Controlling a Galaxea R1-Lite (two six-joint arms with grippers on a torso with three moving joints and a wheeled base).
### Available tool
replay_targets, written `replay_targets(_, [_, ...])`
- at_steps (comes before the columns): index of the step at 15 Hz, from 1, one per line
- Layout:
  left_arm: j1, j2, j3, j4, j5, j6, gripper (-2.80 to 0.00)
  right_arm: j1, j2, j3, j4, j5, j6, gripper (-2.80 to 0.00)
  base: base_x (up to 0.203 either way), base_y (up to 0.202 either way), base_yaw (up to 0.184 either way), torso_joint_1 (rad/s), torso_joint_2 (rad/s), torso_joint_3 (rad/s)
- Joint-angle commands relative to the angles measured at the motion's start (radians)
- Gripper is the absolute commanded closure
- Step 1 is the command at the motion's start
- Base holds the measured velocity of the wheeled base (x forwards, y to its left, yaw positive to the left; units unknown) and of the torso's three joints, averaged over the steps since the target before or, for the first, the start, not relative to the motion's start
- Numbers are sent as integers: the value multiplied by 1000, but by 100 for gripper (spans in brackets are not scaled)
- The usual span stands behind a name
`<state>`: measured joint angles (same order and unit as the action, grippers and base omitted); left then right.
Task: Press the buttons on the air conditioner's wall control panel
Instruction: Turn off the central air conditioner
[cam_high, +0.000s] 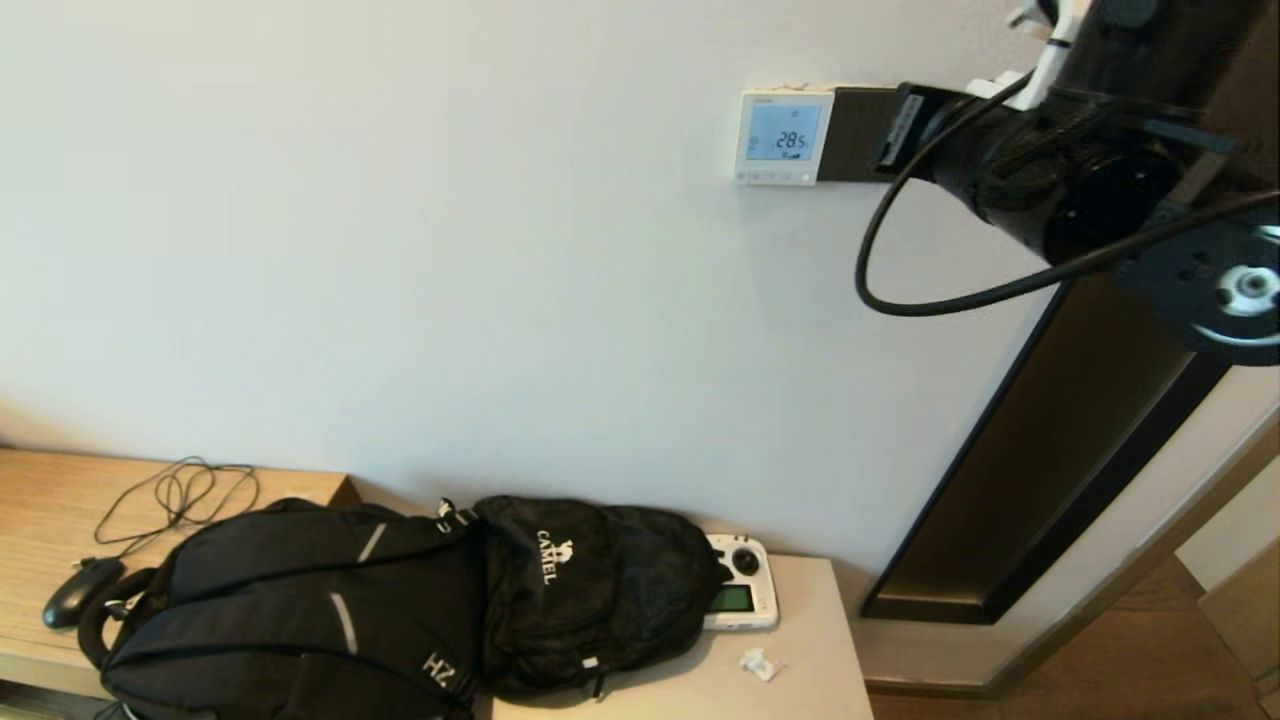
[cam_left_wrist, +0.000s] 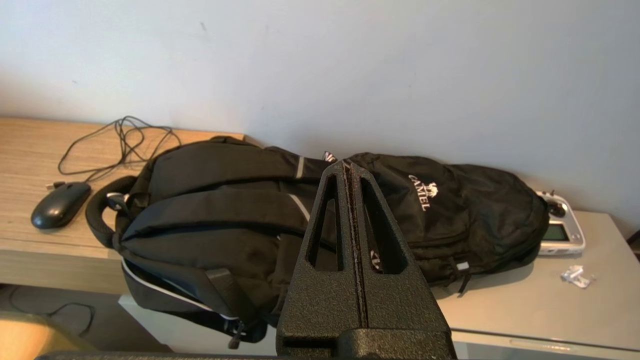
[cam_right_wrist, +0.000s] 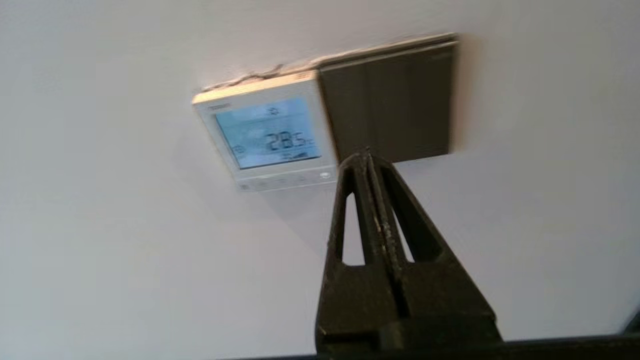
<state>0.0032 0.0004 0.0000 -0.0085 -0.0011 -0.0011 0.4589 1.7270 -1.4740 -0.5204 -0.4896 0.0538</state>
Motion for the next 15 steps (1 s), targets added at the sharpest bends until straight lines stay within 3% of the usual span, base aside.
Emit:
replay_targets(1, [0, 0, 0, -1, 1, 0, 0, 13, 90, -62, -2, -2, 1, 0, 0, 0, 0, 0, 0, 0])
replay_targets(9, [0, 0, 0, -1, 0, 0, 0, 36, 228, -217, -1, 8, -2, 0, 0, 0, 0, 0, 0, 0])
replay_targets(15, [1, 0, 0, -1, 0, 0, 0, -1, 329, -310, 18, 8, -9, 0, 0, 0, 0, 0, 0, 0])
